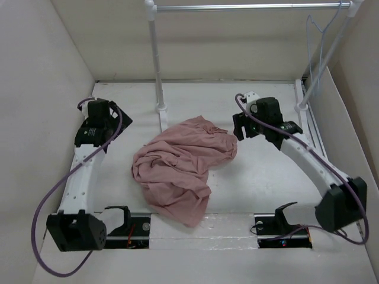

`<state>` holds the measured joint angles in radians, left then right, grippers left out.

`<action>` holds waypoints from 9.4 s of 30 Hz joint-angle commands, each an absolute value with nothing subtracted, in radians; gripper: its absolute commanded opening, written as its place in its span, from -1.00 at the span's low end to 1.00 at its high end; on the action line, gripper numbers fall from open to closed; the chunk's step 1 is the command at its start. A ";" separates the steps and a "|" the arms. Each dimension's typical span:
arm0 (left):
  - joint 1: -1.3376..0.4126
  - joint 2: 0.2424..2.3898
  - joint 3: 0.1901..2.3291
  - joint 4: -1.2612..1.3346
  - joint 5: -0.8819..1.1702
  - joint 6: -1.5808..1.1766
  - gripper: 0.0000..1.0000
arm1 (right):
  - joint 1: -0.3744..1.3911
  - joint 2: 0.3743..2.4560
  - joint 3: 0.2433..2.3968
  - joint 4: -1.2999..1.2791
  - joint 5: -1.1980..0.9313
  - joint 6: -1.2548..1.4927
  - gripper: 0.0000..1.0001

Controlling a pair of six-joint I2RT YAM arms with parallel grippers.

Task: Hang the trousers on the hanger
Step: Flatten out the trousers at the center of the board.

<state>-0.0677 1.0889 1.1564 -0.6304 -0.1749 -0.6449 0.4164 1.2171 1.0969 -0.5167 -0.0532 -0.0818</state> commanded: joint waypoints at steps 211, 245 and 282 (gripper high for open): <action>-0.763 1.260 1.157 -0.433 -0.160 -0.868 0.53 | -0.010 0.902 0.666 -0.258 -0.319 0.187 -0.99; 0.443 1.626 1.147 -0.305 0.110 -0.644 -1.00 | 0.736 0.949 0.626 -0.359 -0.164 0.204 0.00; 0.301 0.938 0.829 -0.646 -0.017 -0.751 0.56 | 0.474 0.818 0.652 -0.428 -0.239 0.109 -0.37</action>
<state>0.3019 0.9581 0.9596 -0.5159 0.0200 -0.6731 0.4652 0.8238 0.6292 -0.4900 -0.1661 0.1219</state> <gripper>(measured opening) 0.781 0.299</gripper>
